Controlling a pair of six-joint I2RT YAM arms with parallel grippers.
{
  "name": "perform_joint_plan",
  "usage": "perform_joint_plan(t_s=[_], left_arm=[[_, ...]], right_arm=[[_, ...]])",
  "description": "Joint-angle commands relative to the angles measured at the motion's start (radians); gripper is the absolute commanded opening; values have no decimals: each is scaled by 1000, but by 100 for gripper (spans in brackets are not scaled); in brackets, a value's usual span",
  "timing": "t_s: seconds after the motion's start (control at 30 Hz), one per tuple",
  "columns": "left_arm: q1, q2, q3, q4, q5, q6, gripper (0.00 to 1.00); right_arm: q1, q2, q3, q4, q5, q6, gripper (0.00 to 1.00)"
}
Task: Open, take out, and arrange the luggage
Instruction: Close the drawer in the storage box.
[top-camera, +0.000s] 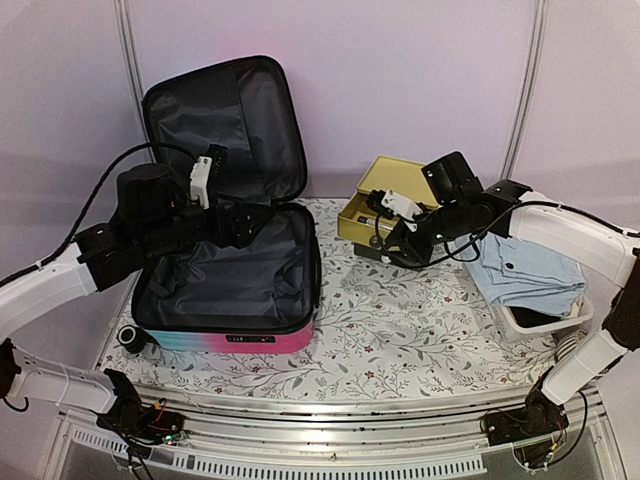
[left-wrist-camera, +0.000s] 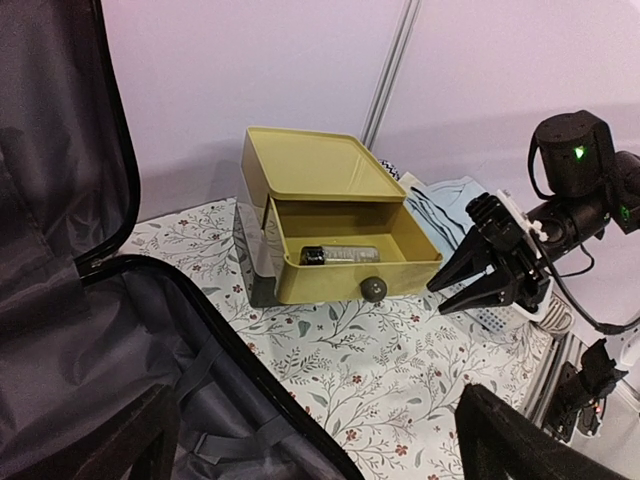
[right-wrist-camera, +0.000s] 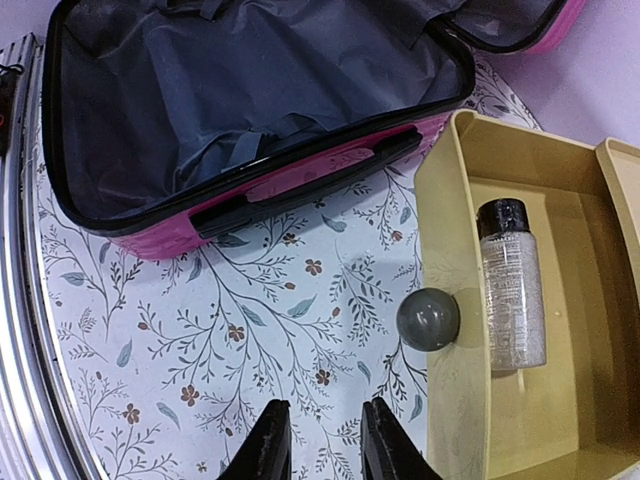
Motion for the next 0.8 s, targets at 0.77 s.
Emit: perform_joint_plan(t_s=[0.77], left_arm=[[13,5,30,-3,-8,5,98]], right_arm=[[-68,37,23,41,56,28,2]])
